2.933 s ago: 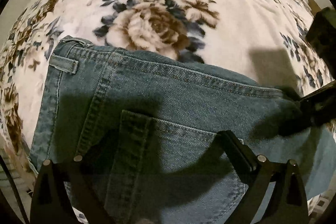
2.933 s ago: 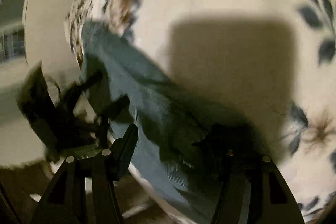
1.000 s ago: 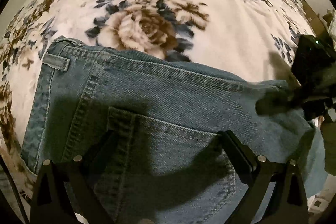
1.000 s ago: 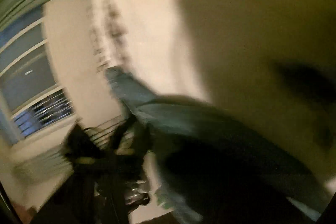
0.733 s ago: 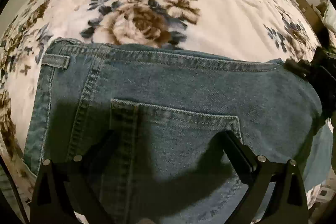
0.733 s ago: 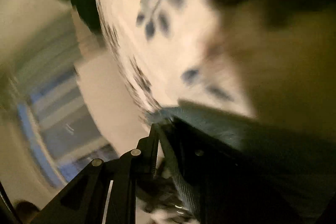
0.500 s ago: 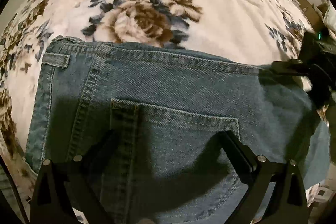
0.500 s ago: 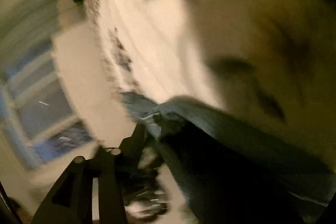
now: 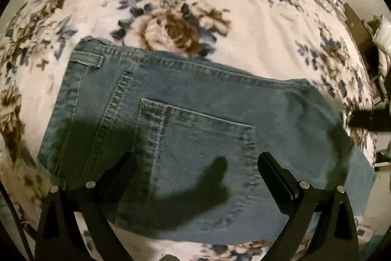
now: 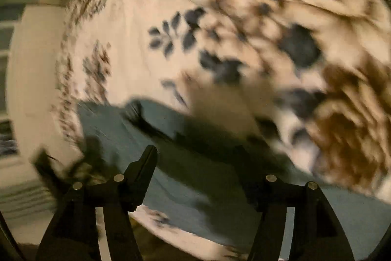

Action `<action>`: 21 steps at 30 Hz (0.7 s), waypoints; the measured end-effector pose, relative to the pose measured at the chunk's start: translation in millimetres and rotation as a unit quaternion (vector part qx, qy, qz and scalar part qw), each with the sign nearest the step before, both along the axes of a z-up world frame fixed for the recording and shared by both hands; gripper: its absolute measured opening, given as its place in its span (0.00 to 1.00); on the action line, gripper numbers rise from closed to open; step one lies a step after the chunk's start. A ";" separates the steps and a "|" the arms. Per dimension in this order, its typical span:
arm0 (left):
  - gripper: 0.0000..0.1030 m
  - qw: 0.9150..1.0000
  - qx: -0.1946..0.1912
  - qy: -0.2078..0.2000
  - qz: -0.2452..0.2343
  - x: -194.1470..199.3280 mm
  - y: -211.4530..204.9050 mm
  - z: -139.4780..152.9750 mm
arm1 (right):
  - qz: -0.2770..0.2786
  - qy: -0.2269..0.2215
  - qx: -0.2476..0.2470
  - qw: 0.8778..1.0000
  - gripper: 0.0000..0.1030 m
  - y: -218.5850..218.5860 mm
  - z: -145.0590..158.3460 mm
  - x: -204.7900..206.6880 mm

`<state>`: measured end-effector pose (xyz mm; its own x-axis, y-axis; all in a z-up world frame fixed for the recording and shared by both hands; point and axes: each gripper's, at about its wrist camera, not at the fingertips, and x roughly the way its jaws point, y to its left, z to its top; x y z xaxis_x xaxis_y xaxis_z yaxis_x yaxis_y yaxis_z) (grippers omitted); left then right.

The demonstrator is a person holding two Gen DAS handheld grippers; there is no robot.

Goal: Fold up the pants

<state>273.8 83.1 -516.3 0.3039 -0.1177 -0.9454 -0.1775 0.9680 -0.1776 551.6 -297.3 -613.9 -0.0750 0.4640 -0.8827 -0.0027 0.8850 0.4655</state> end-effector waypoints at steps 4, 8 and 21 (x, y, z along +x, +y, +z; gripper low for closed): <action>0.98 1.000 0.005 -0.009 -0.011 -10.4 -12.0 7.7 | -0.111 -0.028 -0.027 0.993 0.65 -71.5 7.4 -85.7; 0.98 0.999 0.008 0.001 -0.043 -7.3 -45.2 8.4 | -0.242 -0.035 -0.079 0.966 0.65 -173.5 2.1 -179.6; 0.98 0.988 0.053 -0.014 -0.141 22.0 -233.9 11.0 | -0.440 -0.046 -0.151 0.884 0.65 -437.4 -25.4 -273.2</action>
